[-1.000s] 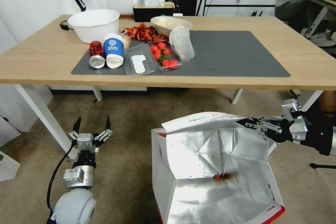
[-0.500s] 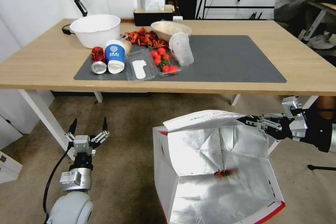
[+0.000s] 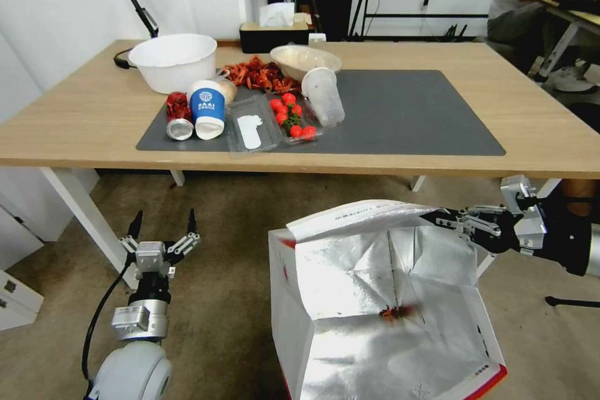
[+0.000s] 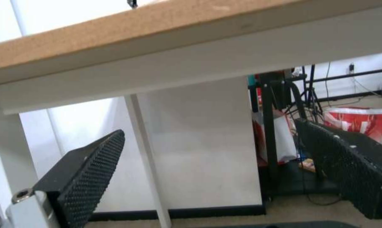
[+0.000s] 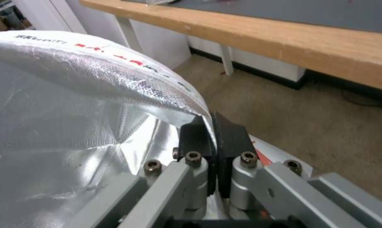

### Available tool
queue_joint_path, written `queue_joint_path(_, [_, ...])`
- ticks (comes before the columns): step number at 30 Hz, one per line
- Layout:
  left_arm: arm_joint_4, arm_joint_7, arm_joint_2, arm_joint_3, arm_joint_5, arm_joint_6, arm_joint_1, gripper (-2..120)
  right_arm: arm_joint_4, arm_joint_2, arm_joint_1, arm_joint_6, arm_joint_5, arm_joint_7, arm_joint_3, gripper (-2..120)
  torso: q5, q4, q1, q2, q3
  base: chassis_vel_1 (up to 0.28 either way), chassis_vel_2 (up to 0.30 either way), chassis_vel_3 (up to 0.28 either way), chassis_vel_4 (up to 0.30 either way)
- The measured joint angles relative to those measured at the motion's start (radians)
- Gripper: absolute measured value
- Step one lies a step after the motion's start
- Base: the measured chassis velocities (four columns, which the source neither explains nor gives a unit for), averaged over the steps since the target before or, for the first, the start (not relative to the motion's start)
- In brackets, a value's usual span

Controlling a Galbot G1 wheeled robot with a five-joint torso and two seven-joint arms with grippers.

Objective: Pick up the food delivery bag from the floor and place it on the table.

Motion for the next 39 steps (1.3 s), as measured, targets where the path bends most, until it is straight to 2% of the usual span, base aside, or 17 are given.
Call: queue_joint_path(39, [-0.001,-0.006,-0.002,0.016,0.015,0.004,-0.009,100,0.008,0.004,0.005,0.009,-0.036,-0.004,-0.013,0,0.0000,0.0000,0.065,0.163,0.098,0.000,0.000,0.000,0.000])
